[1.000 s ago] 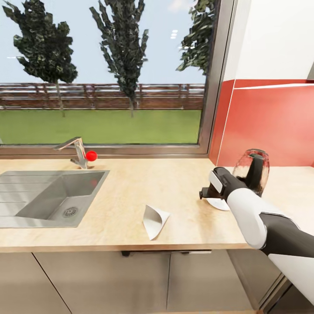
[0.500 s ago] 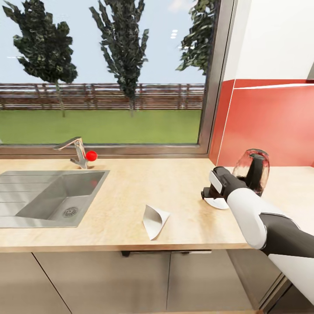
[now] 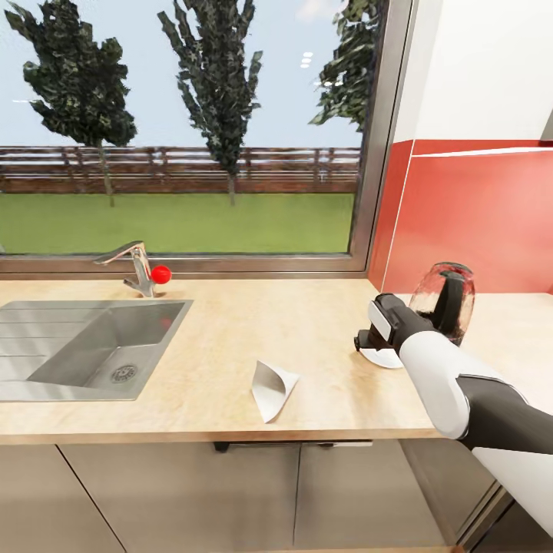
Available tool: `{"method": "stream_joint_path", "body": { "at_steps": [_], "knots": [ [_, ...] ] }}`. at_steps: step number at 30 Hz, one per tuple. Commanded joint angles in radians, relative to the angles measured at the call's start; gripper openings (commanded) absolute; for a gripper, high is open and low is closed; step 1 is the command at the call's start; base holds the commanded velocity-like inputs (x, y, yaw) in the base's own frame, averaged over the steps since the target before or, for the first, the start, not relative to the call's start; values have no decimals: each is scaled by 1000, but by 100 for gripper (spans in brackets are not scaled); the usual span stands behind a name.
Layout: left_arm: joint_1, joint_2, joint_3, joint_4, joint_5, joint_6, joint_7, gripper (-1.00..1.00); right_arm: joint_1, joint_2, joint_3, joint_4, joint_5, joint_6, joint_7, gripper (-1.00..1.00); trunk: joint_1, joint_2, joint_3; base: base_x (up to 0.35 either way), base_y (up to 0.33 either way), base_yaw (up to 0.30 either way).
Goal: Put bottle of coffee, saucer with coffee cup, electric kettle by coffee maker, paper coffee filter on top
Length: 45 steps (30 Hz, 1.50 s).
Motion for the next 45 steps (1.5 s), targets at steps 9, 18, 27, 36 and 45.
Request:
{"method": "stream_joint_path", "body": {
  "at_steps": [9, 18, 27, 36, 45],
  "knots": [
    [0, 2, 3, 0, 7, -1, -7, 100, 0, 9, -11, 76, -10, 0, -4, -100, -19, 35, 15, 0, 0, 0],
    [0, 2, 3, 0, 7, -1, -7, 100, 0, 14, -5, 75, 1, -11, -5, -100, -54, 98, 43, 0, 0, 0],
    [0, 2, 3, 0, 7, -1, -6, 100, 0, 19, -3, 75, 3, -14, -5, -100, -88, 161, 71, 0, 0, 0],
    [0, 1, 3, 0, 7, -1, -7, 100, 0, 20, -3, 75, 2, -44, -4, -100, -123, 224, 99, 0, 0, 0],
    [0, 0, 3, 0, 7, -1, -6, 100, 0, 47, -2, 75, 2, -80, 1, -100, -157, 287, 127, 0, 0, 0]
  ]
}}
